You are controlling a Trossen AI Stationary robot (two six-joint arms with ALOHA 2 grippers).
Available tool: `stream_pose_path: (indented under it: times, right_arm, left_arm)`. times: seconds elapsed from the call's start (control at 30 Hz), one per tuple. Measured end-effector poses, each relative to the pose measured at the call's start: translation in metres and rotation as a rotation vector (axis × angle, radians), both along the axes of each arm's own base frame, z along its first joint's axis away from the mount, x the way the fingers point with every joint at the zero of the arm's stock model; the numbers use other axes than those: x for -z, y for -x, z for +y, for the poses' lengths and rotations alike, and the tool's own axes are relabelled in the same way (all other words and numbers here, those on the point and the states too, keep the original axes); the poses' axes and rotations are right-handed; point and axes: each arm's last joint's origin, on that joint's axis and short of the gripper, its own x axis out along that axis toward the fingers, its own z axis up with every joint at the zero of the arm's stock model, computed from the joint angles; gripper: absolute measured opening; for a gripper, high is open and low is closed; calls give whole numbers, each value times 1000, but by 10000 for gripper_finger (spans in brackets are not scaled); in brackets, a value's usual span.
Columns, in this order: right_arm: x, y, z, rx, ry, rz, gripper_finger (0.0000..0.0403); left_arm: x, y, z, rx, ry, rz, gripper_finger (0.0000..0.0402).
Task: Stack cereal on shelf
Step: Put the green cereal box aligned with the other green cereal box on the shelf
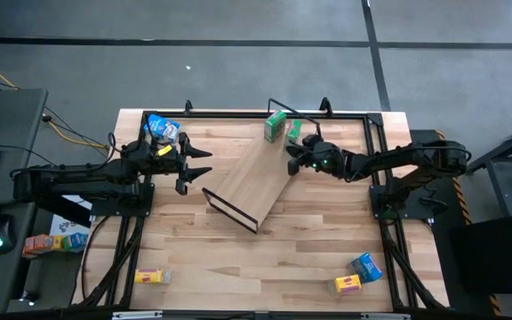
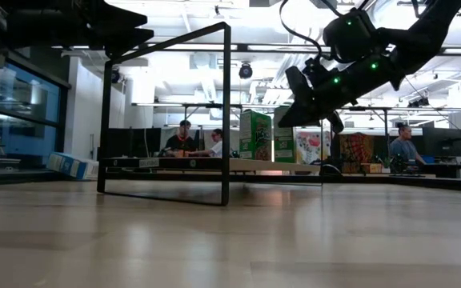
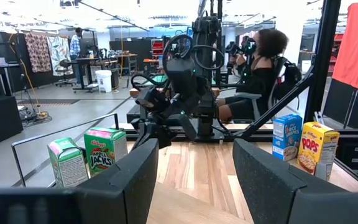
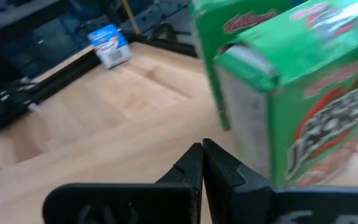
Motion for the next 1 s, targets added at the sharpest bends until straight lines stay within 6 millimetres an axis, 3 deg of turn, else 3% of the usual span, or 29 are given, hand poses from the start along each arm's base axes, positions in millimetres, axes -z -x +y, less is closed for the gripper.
stream_pose_path:
  times: [0.2,0.37,0.73,1.0]
  right_arm:
    - [11,3,8,-67,-26,138,0]
    - [21,11,8,76,-16,284,0]
    - [10,6,4,168,75,193,0]
    - [18,9,7,72,-22,249,0]
  left_arm:
    - [0,0,0,0,2,1,198]
    - [0,0,0,0,3,1,198]
    - [0,0,0,0,3,1,198]
    - [0,0,0,0,4,1,198]
